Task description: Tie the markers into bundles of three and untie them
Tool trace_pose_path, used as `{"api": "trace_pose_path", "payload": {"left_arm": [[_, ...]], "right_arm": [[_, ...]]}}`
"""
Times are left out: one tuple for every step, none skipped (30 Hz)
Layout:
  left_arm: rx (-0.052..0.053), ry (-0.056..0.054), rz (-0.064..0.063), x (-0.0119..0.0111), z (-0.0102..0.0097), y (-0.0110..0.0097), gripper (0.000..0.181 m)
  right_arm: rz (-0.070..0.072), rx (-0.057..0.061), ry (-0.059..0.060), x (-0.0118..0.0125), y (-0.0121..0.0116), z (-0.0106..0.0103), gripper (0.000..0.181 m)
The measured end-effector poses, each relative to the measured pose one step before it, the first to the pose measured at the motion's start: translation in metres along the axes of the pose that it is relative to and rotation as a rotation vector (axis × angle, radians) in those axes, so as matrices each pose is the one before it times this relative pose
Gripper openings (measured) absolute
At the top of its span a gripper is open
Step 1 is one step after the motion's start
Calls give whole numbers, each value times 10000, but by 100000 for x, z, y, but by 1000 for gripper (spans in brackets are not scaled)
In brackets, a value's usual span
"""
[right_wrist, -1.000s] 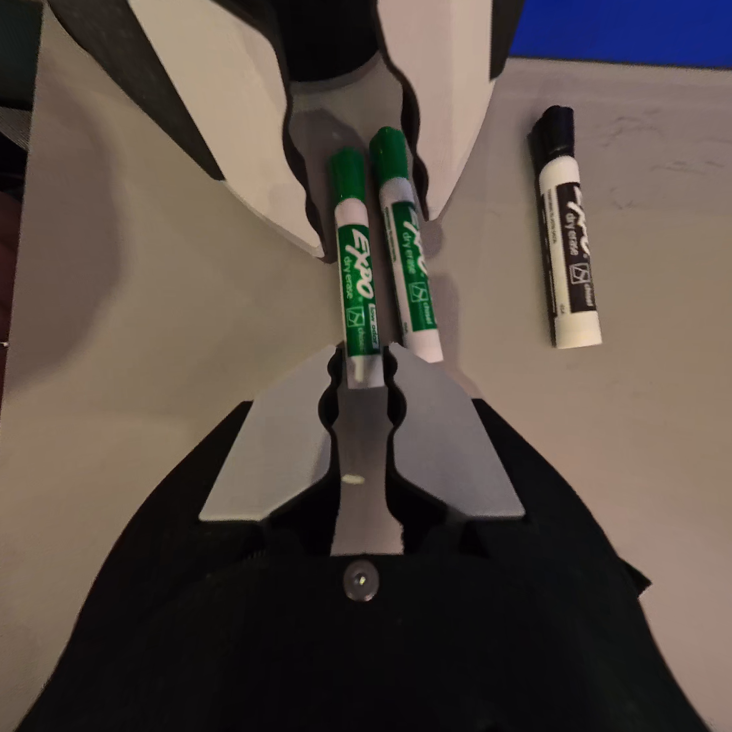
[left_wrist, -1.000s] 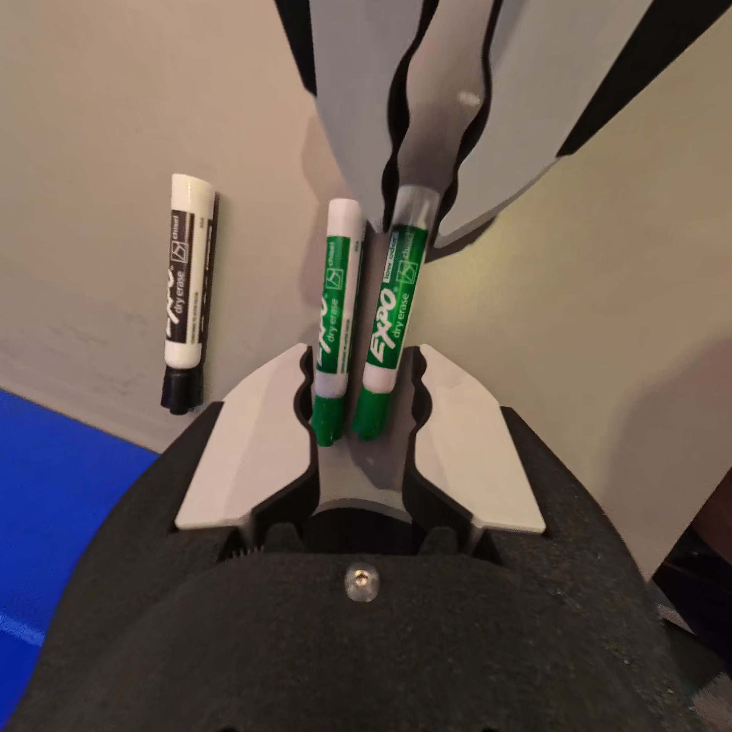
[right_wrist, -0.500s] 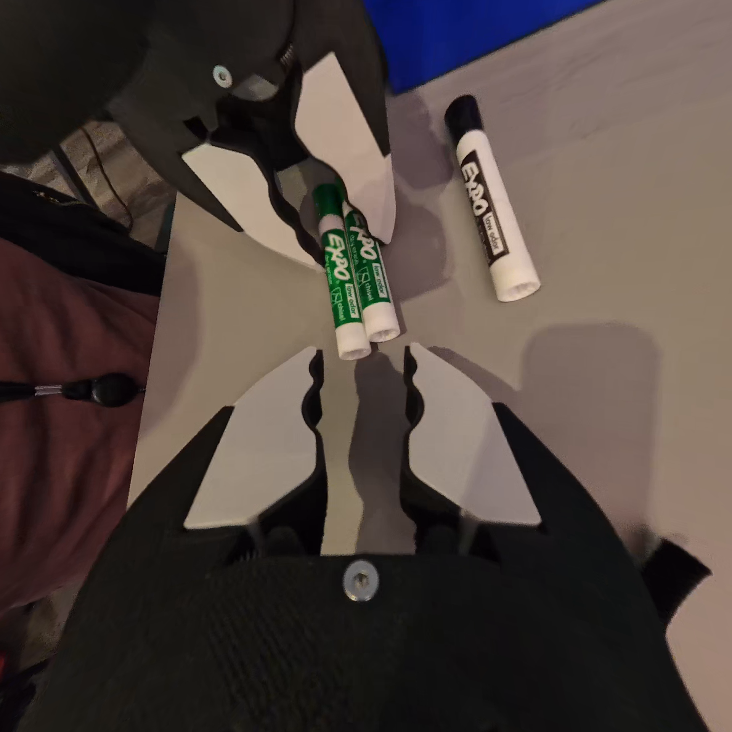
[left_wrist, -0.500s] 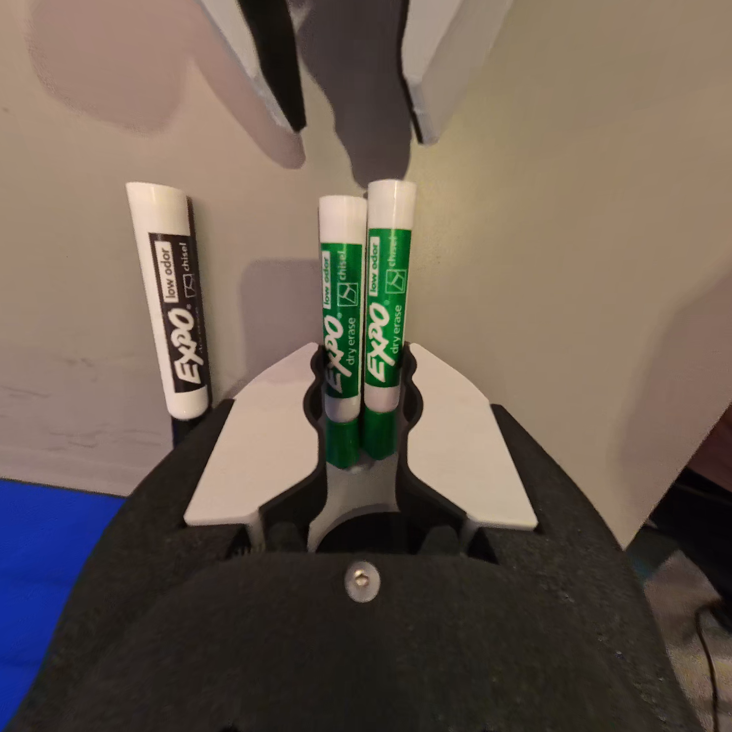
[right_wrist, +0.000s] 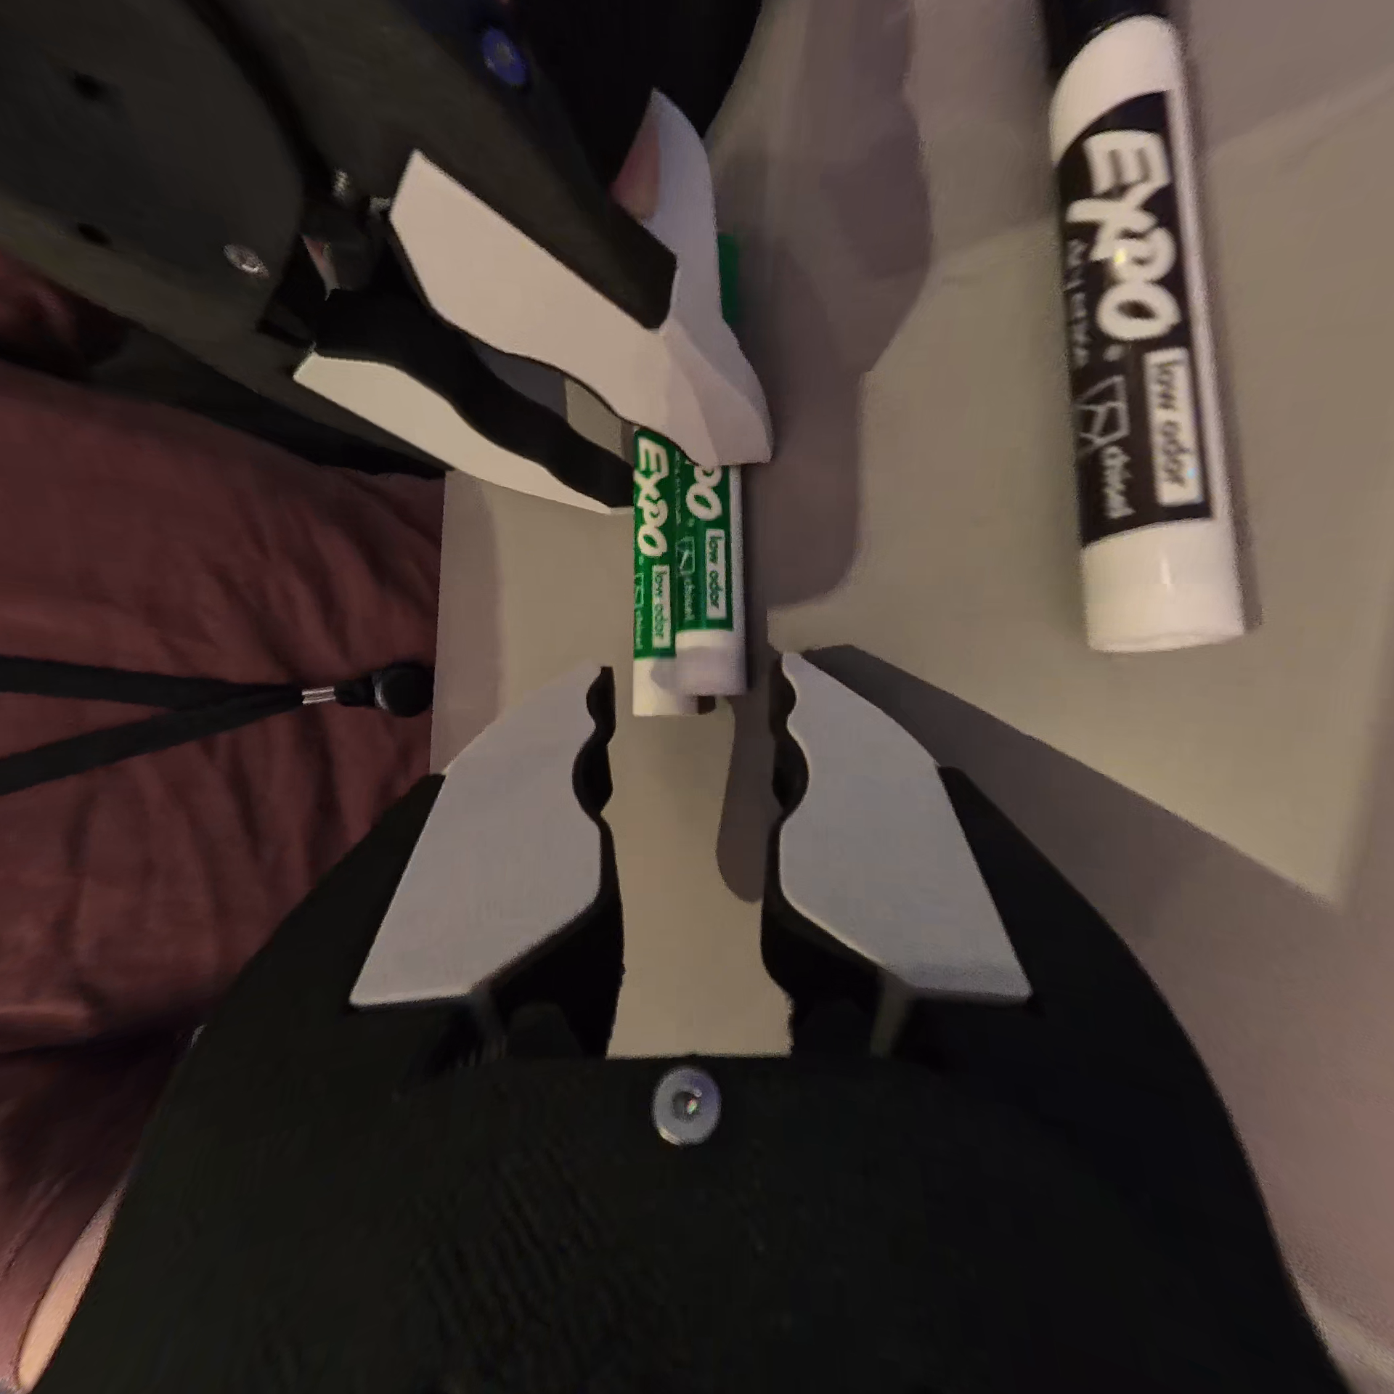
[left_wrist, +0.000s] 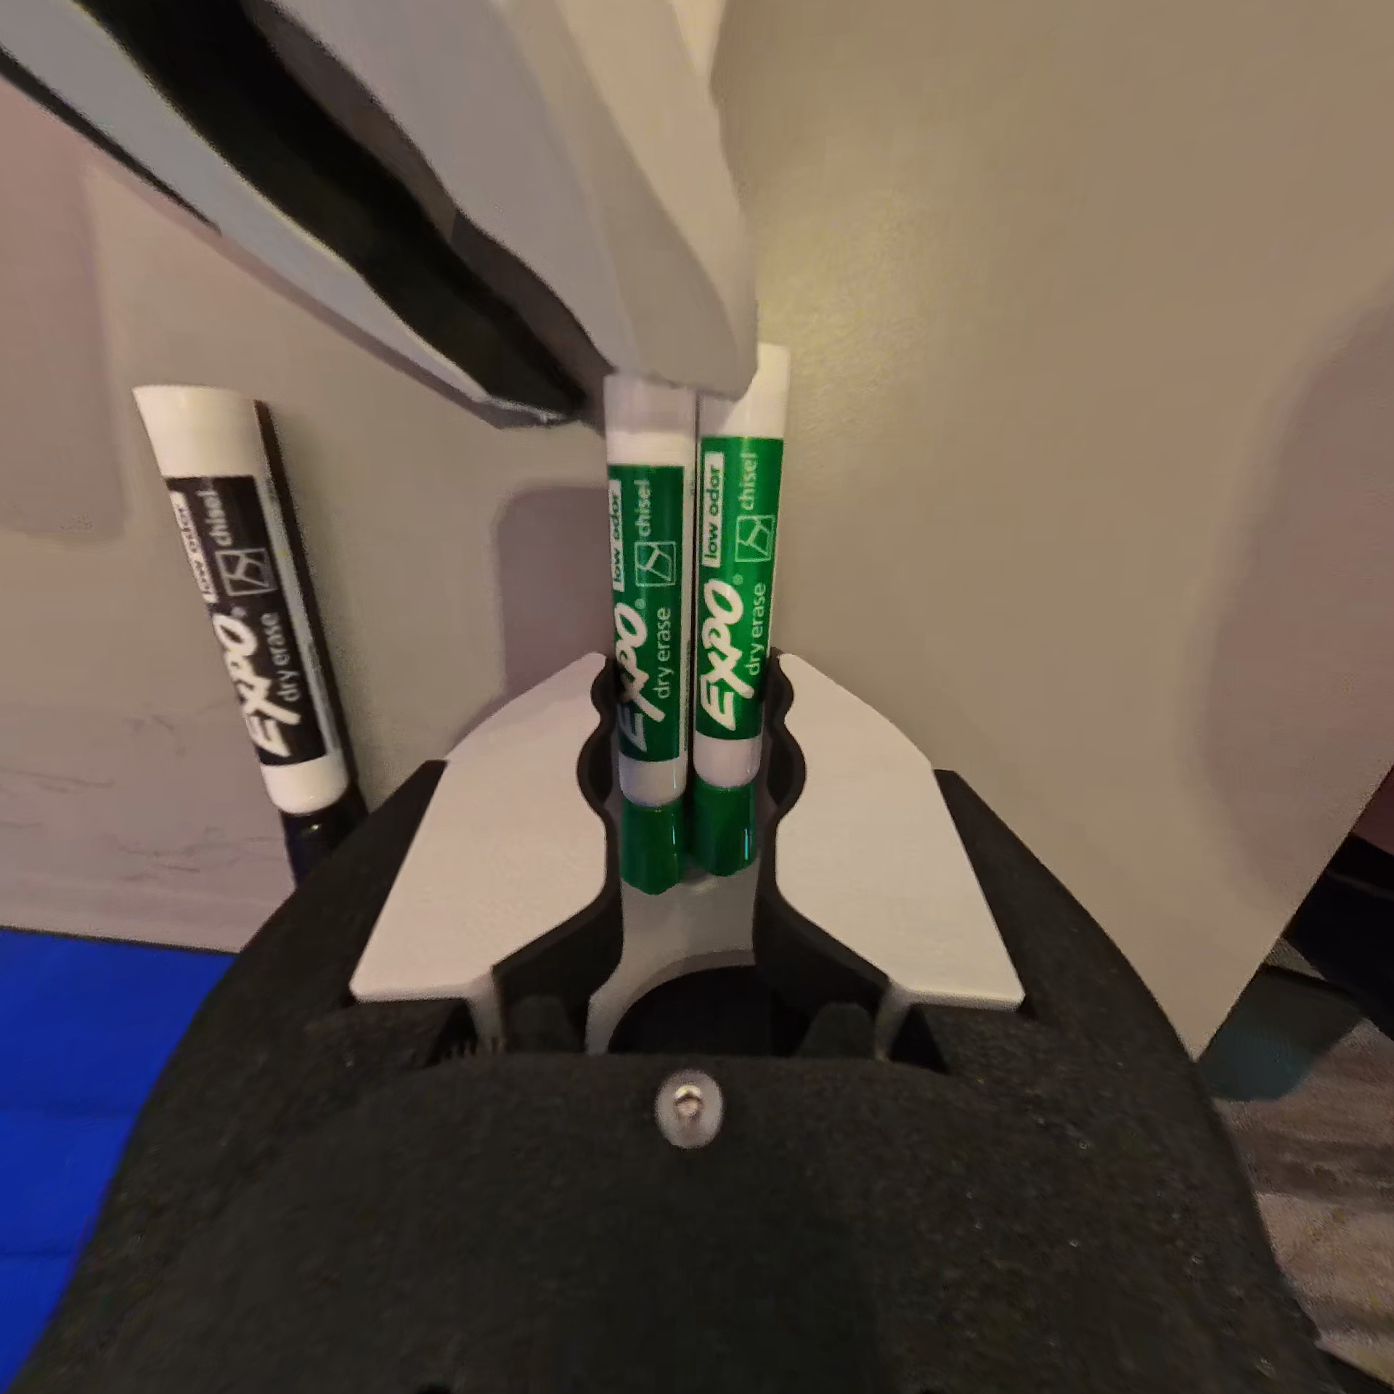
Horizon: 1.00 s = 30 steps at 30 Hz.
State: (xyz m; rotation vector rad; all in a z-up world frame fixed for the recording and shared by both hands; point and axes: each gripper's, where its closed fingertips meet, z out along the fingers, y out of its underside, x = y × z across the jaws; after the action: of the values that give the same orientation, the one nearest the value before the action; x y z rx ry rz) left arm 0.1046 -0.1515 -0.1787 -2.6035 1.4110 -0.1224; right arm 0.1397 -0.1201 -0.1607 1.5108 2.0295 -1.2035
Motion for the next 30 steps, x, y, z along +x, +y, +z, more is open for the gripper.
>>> {"api": "trace_pose_path", "payload": {"left_arm": [[251, -2, 14, 142, 6, -101, 38], [180, 0, -96, 28, 1, 4, 38], [110, 22, -161, -2, -2, 21, 38], [57, 5, -22, 27, -3, 17, 38], [26, -76, 87, 32, -21, -7, 38], [-5, -137, 72, -2, -33, -17, 38], [-36, -146, 91, -2, -26, -27, 38], [-36, -152, 113, 4, -34, -22, 38], [-24, -129, 103, 12, -29, -34, 37], [-21, -66, 70, 36, -8, -16, 37], [-6, -74, 64, 30, -17, -5, 37], [16, -58, 13, 18, -18, 16, 37], [17, -40, -32, -15, -7, 7, 37], [22, -47, -13, -6, -13, -17, 37], [31, -60, 24, 27, -22, -5, 37], [8, -69, 85, 40, -11, -36, 37], [-4, -102, 67, 27, -11, -69, 38], [9, -67, 73, 116, -14, -71, 38], [-2, -104, 116, 84, -21, -100, 37], [-5, -148, 93, 9, -21, -60, 35], [-23, -206, 65, -111, -41, -29, 34], [0, -144, 52, -5, -28, -27, 32], [2, -167, 83, -29, -44, -4, 31], [5, -330, 88, -273, -72, 52, 30], [72, -435, 109, -484, -68, 18, 28], [55, 40, 49, 208, 47, 35, 28], [82, 5, 19, 74, -19, 46, 29], [3, 79, 52, 86, -45, 106, 29], [-19, 95, 2, 66, 0, 76, 30], [37, 78, 63, 57, 39, -13, 30]], "right_arm": [[-20, -177, -171, -38, -132, 259, 40], [15, -136, -260, -178, -189, 299, 39], [113, -203, -363, -287, -30, 368, 38], [232, -225, -372, -247, 34, 350, 36], [294, -172, -309, -139, -47, 243, 34], [271, -133, -293, -101, -39, 168, 32], [161, -146, -265, -113, 40, 175, 30], [51, -171, -183, -60, 108, 196, 28], [12, -167, -149, -103, 122, 251, 26], [-15, -143, -89, -128, 98, 253, 24], [-56, -86, 35, -45, 31, 165, 24], [-77, -23, 139, 12, -25, 79, 24], [-90, 10, 184, 30, -32, 59, 24], [-96, 6, 177, -13, 11, 74, 25], [-56, -23, 133, -36, 57, 97, 25], [0, -58, 81, -72, 72, 126, 25], [-8, -97, 55, -107, 108, 150, 25], [-27, -131, 35, -137, 130, 181, 25], [-26, -154, 31, -137, 126, 183, 25], [-26, -127, 49, -125, 73, 168, 25], [-34, -113, 55, -130, 68, 158, 26], [-34, -90, 51, -92, 42, 141, 26], [1, -58, 35, -79, 25, 121, 25], [60, -29, -6, -77, 0, 158, 25], [96, 10, -2, -55, -67, 183, 23], [75, -9, 48, 30, -60, 154, 21], [-7, 11, 49, 9, -45, 120, 20], [-8, 77, 33, -12, -71, 75, 20], [115, 89, 20, 14, -59, 51, 19], [160, 70, 22, 40, -27, 26, 18]]}}
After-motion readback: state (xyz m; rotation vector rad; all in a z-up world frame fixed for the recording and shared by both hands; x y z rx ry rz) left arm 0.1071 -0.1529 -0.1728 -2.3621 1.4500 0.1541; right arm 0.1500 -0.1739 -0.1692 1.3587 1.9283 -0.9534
